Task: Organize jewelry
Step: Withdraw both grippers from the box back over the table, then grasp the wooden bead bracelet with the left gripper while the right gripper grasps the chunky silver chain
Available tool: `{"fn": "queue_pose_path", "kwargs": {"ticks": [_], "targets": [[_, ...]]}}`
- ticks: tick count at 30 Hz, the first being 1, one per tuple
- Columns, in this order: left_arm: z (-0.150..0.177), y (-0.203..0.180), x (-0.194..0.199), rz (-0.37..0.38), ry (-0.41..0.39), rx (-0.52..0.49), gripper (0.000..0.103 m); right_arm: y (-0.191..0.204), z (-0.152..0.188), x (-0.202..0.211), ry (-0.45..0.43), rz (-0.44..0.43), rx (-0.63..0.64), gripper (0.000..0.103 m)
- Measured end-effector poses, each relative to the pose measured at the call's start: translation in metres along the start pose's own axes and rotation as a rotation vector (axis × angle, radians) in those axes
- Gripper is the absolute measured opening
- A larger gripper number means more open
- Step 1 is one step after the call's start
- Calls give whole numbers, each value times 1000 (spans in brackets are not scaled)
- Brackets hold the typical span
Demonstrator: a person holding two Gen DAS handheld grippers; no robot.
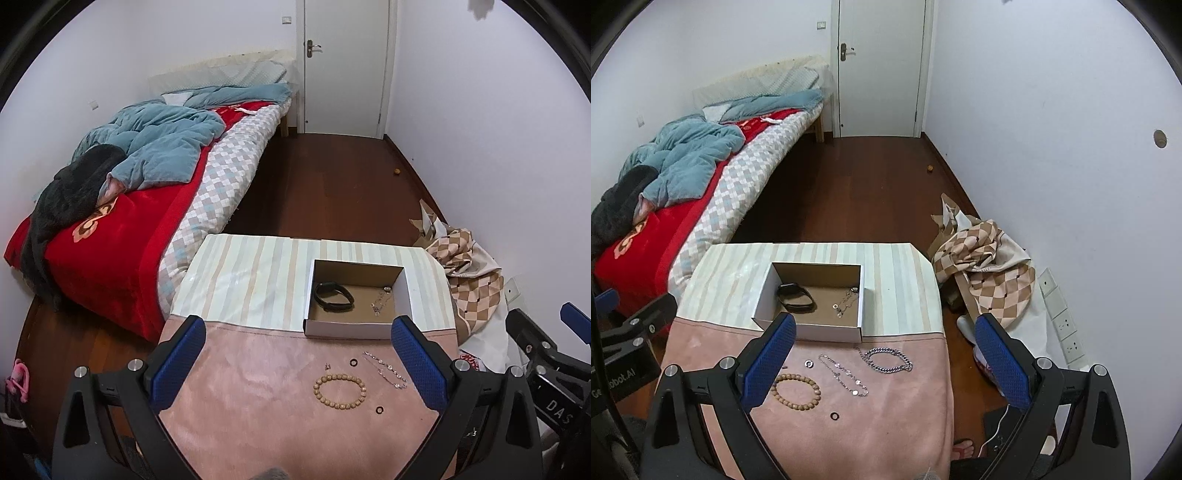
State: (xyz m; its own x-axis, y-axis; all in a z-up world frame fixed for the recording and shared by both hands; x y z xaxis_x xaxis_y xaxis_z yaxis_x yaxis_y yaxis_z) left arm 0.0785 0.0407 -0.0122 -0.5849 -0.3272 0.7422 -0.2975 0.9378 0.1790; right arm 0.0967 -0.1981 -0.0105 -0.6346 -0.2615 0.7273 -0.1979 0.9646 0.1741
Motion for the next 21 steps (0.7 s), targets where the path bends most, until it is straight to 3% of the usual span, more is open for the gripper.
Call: {"fn": "queue_pose_path", "kwargs": {"ticks": [8,15,21], "targets": [[22,4,-26,-32,32,42,103,-15,15,3,-36,-71,-52,101],[68,5,-103,-135,186,18,103,-72,69,-78,152,-63,-197,101],[103,-8,-160,-154,326,-15,103,-115,108,-162,275,-37,-298,84]]}}
Point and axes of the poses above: each gripper's, at about its wrist camera, not at the fingertips, and x roughly against the way its jaws point, y to its left, z to its underside, the point moved 1 cm from there along -x, roughly the way its jaws point, and after that the axes turned 14 degrees about -z, right-handed, at the moved point
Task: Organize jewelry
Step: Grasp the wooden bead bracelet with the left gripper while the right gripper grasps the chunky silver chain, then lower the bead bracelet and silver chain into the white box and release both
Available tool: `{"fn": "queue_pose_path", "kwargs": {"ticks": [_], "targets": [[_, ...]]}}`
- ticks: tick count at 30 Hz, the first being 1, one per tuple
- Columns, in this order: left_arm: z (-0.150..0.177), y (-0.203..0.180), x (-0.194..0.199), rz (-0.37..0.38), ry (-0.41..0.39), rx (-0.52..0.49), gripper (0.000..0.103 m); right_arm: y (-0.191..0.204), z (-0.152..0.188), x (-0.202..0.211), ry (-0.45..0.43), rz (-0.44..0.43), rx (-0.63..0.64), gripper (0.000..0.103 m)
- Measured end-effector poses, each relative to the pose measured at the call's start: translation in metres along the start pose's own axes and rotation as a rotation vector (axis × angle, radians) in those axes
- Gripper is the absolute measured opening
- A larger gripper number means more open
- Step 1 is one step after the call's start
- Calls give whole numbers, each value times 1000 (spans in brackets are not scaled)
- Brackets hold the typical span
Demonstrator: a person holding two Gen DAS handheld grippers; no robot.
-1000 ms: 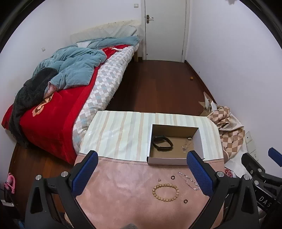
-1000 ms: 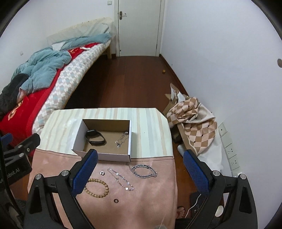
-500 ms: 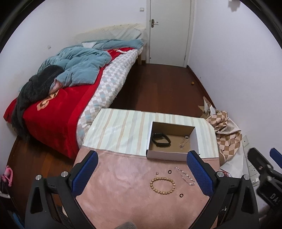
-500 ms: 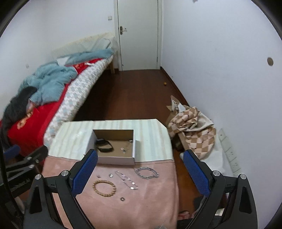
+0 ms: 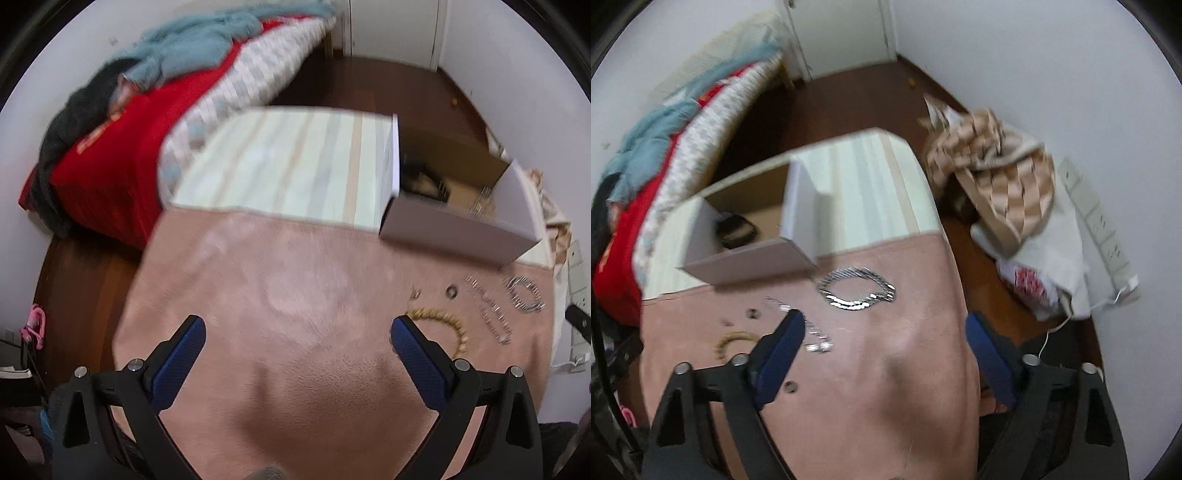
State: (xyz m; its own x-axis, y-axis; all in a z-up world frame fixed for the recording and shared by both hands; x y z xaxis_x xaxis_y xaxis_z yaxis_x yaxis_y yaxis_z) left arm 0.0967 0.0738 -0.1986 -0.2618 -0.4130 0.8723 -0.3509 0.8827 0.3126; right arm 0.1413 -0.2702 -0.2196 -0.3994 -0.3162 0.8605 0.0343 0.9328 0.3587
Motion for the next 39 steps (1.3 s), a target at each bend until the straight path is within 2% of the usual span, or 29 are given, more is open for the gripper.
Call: {"fn": "queue_pose_path", "kwargs": {"ticks": [3,6,9,10,11,13,14,15,16,17,18,19,21,25,29,33,39], "targets": [[5,-16,-22,23,64,-32,102,-14,-4,-29,20,19,-29,83],[6,-33,-38,77,125,-45,102,-22,-7,-49,28,33,-40,83],[4,-49,-45,110,136,-78,100,-27,-12,-60,38,41,-32,83],[4,-53,-46,114,133,-90,91,-28,-14,-63,42,45,-28,82],[4,-57,-46,119,130,-105,75,-28,-15,-66,47,47,-23,81],[5,-63,-43,126,106,-137,59,-28,-16,-75,65,46,-3,70],[5,-65,-40,136,86,-151,42,-26,-16,-77,72,42,4,67],[6,-68,-37,145,68,-168,33,-24,-16,-78,59,48,22,66],[7,-71,-35,148,58,-179,16,-23,-16,-77,57,52,35,64],[9,-72,-34,152,51,-188,8,-21,-16,-77,55,56,45,63],[10,-73,-33,154,46,-193,8,-19,-16,-76,47,52,54,50],[12,-72,-32,156,44,-192,7,-17,-15,-76,51,72,67,20],[15,-69,-31,170,52,-177,7,-12,-13,-75,68,57,72,4],[18,-55,-18,191,40,-158,7,-8,-2,-68,85,-36,45,4],[17,-42,5,220,7,-145,6,4,7,-44,57,-132,24,4],[14,-31,30,254,-32,-138,6,21,7,-18,28,-182,48,4],[-15,-19,55,316,-77,-127,6,53,-7,22,-3,-250,102,4]]}}
Point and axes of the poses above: each gripper's, at about its wrist camera, not at the fingertips, and x roughly against the way its jaws point, y to its left, z to its underside, the point moved 1 cm from there along -x, roughly the way its jaws point, and after that the axes turned 14 degrees about -z, right-handed, at the moved point
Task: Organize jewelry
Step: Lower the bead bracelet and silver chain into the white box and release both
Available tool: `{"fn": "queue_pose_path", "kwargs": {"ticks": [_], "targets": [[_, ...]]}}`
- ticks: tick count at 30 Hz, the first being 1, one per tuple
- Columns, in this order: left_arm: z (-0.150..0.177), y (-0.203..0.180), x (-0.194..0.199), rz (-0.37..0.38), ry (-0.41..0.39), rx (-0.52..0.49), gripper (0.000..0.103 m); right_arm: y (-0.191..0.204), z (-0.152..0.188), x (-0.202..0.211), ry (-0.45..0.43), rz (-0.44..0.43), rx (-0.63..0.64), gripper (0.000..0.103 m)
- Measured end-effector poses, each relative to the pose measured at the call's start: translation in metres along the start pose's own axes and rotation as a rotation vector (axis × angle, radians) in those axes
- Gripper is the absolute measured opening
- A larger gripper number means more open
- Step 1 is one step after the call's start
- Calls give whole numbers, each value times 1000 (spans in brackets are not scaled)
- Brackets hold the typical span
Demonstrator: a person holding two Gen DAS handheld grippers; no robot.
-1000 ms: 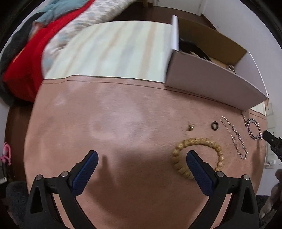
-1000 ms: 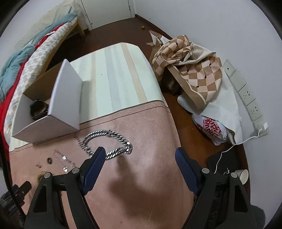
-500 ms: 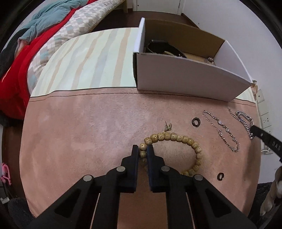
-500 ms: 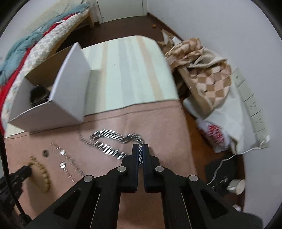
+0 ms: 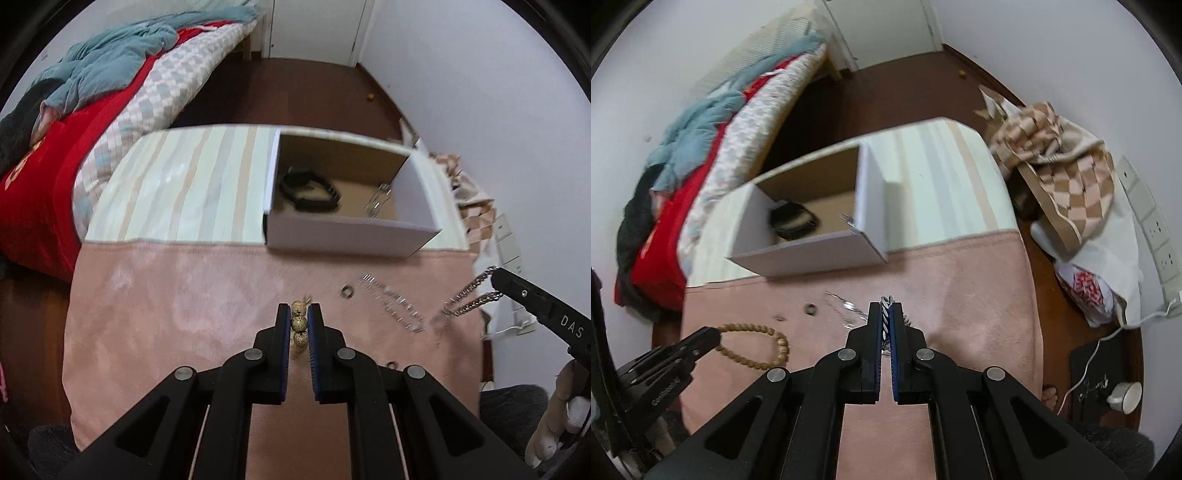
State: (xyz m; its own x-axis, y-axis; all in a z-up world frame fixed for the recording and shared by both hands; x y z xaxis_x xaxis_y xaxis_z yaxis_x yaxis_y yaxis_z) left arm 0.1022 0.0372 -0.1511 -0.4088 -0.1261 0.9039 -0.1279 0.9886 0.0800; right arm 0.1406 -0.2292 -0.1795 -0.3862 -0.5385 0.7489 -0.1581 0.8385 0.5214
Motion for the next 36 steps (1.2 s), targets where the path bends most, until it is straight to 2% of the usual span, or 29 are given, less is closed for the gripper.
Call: {"fn": "queue_pose_path", "kwargs": {"ticks": [7,13,16,20,23,26,28,30,32,33,36], "targets": [[-53,-6,30,57,-86,-12,6,46,-39,35,-56,-55,98,4],[-108,-13,21,85,-94,-16,6,60,-85,28,-77,-75,118,4],[-127,-16,1,101,-57,-11,6,58,-102,10,-55,-90,97,4],[-142,-22,-40,123,31,-10,7,49,-120,-24,-8,-86,70,4],[-141,-25,-66,132,93,-15,7,43,-124,-44,26,-86,60,4],[-137,-25,-83,94,157,-7,8,36,-127,-59,55,-91,54,4],[-135,-23,-88,113,180,15,11,34,-126,-65,67,-103,53,4],[-134,-21,-89,103,181,14,25,33,-126,-70,82,-117,52,4],[-134,-19,-86,93,164,22,74,33,-127,-76,103,-131,50,4],[-134,-17,-83,97,147,31,78,33,-126,-78,112,-138,47,4],[-135,-14,-76,54,122,29,80,32,-127,-90,171,-167,27,4]]}}
Point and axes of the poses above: each gripper's, at about its wrist camera, not at the fingertips, and x roughly against the way its jaws point, y to its left, z to its underside, the point moved 1 cm from there along -x, roughly the way its jaws point, and after that the axes turned 14 degrees about -z, right-handed, at the moved point
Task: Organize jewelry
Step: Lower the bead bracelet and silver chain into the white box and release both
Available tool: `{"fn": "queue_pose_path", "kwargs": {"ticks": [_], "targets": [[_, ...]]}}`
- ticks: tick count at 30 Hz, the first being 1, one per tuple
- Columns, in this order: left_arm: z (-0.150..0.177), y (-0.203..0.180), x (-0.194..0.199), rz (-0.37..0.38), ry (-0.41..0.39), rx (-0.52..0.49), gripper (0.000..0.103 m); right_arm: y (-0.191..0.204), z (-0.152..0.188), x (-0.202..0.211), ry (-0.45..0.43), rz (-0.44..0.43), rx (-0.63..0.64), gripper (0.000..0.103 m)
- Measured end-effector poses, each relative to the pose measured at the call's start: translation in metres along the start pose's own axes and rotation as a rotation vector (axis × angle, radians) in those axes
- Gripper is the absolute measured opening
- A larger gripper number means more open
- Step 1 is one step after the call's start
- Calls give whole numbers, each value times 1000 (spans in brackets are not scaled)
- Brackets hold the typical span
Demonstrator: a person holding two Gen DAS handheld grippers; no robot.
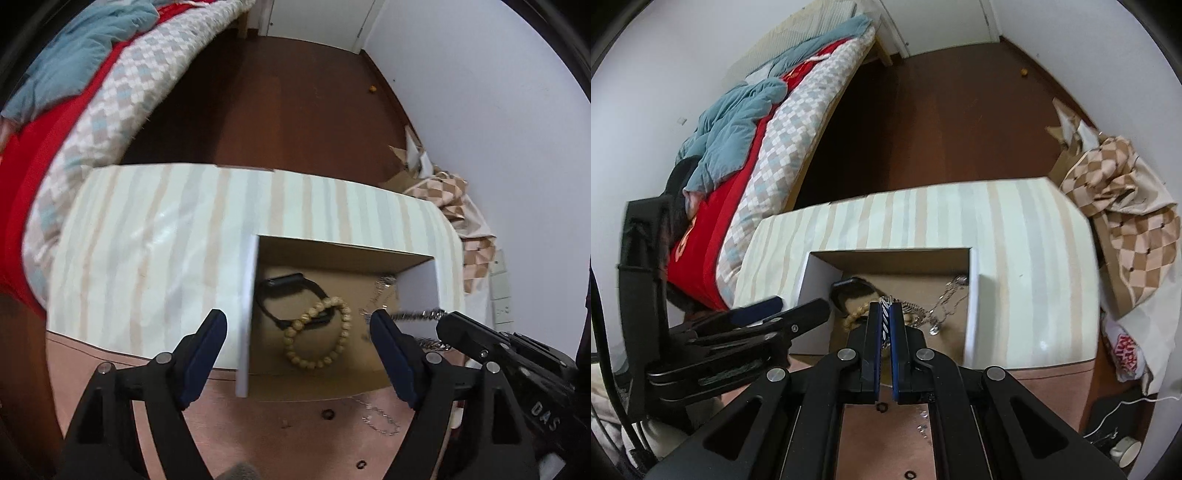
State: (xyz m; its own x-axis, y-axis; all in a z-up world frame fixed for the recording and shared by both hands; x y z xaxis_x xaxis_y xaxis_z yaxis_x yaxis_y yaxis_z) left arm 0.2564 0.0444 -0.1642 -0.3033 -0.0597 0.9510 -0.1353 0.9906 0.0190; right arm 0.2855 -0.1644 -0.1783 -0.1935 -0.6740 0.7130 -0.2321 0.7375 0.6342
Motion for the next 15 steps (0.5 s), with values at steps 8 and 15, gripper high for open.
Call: {"fn": "queue_pose_path", "kwargs": {"ticks": [8,15], "targets": [[7,16,13,-129,-83,5,99,-12,4,6,2,102,-19,39],[28,24,26,-232,-186,3,102,-6,20,14,-22,281,52,79]]}}
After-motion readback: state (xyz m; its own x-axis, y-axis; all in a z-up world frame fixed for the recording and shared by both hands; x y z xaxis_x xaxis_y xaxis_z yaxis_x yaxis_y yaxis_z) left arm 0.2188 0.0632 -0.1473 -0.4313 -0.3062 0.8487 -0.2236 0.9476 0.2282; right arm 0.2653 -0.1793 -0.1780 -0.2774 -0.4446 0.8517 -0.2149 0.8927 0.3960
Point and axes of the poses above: each gripper's, at about its wrist camera, not at the fingertips, and x roughly against the way its jaws point, y to its left, z to its underside, the point moved 1 cm from there along -x, roughly the way its jaws point, and after that the axes turned 14 degrees about -z, right-handed, at the moved point
